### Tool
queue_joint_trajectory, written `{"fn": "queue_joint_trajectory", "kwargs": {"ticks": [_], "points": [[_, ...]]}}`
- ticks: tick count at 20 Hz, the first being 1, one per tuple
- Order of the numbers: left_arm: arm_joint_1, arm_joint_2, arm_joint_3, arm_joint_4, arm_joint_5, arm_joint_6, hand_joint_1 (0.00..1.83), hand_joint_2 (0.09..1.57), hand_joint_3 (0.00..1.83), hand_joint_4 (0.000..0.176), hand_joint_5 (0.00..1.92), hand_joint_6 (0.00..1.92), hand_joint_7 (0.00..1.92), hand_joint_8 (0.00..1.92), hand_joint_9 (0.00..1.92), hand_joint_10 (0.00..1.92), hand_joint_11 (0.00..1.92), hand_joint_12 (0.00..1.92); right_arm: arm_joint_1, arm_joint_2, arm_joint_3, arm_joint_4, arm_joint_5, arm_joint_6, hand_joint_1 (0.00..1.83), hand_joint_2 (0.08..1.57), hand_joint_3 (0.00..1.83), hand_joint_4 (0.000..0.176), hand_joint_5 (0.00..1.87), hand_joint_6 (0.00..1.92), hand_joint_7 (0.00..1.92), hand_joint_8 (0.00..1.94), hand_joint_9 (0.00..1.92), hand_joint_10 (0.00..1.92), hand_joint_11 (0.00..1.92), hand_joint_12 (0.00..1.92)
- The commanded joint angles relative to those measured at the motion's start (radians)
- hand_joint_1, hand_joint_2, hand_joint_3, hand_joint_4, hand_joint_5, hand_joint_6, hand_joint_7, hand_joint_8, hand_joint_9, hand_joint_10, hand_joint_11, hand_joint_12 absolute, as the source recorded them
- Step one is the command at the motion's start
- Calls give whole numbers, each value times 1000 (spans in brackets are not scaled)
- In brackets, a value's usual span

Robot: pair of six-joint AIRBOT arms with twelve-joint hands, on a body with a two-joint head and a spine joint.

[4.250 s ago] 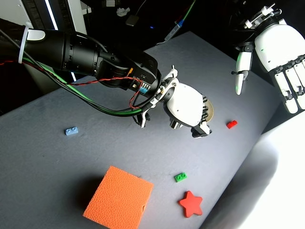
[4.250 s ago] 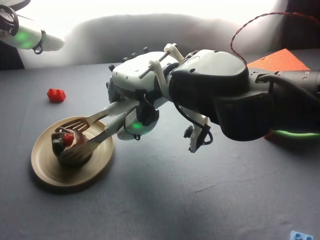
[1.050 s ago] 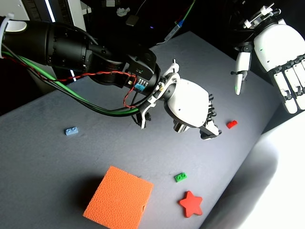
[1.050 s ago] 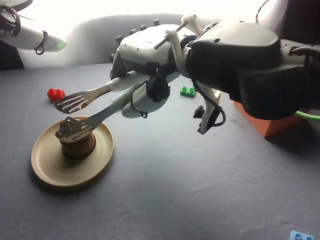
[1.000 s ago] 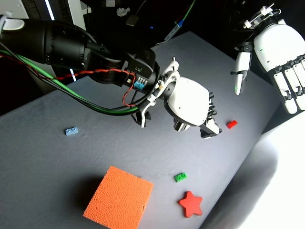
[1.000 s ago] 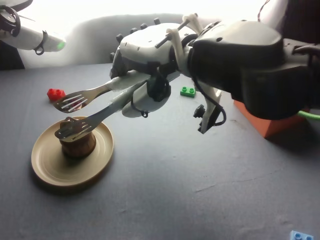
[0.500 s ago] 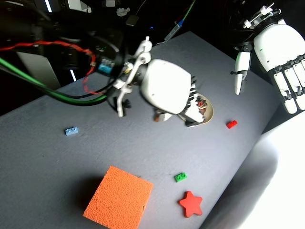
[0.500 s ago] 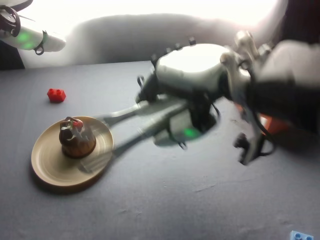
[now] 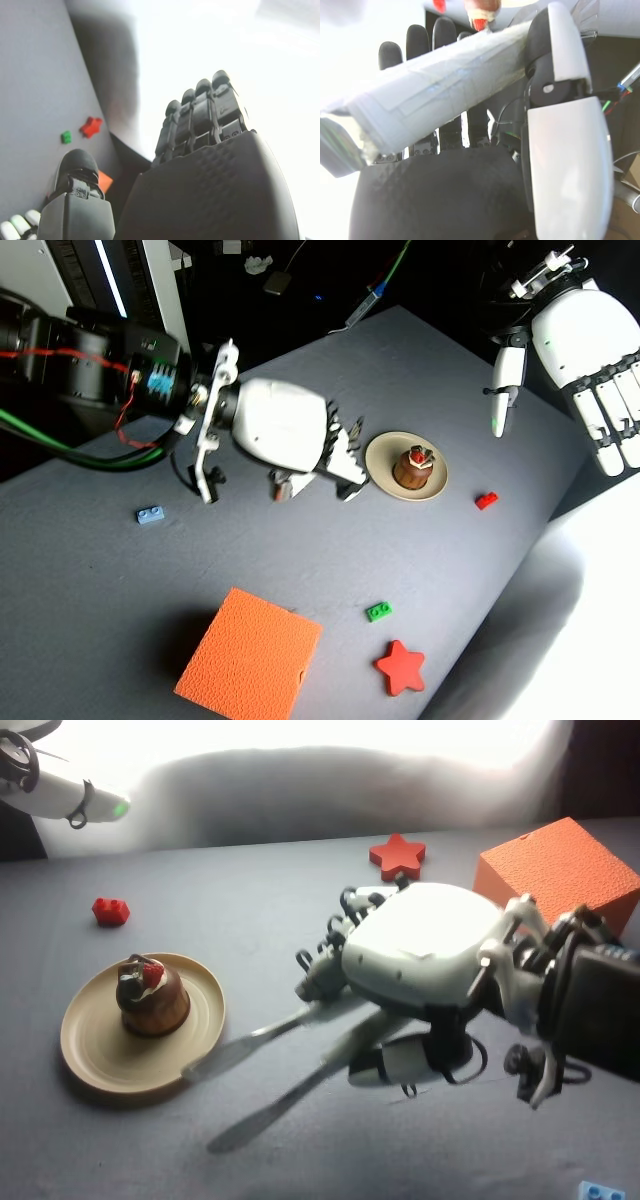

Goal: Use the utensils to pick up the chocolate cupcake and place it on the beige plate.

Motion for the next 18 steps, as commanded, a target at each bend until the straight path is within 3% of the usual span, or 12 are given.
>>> {"fn": "queue_joint_trajectory", "kwargs": {"ticks": [1,4,6,8,12,18], "points": [[-15,9,6,17,3,4,90,1146,0,0,0,0,0,0,0,0,0,0,1,1,-2,-28,79,10,985,1100,0,0,775,12,845,12,527,676,236,1333],[-15,11,4,17,3,4,63,1153,3,0,0,0,0,0,0,0,0,0,-34,4,-2,-42,92,41,988,1095,0,0,782,14,850,14,533,678,251,1331],[-15,12,4,17,3,4,84,1147,0,0,15,5,0,0,0,0,0,0,-77,6,-2,-166,163,137,996,1096,0,0,782,13,862,18,545,686,254,1333],[-15,12,5,17,3,4,102,1147,0,0,0,0,0,0,0,0,0,0,-108,6,-1,-223,188,143,996,1084,0,0,808,19,878,23,563,686,271,1309],[-16,12,5,17,3,4,81,1154,2,0,0,0,0,0,0,0,0,0,-135,-2,16,-239,240,184,967,1097,4,0,825,22,885,23,568,679,255,1300],[-16,12,5,17,3,4,104,1147,0,0,19,6,0,0,0,0,0,0,-136,-27,46,-239,228,167,818,1134,10,0,782,2,857,7,560,654,267,1336]]}}
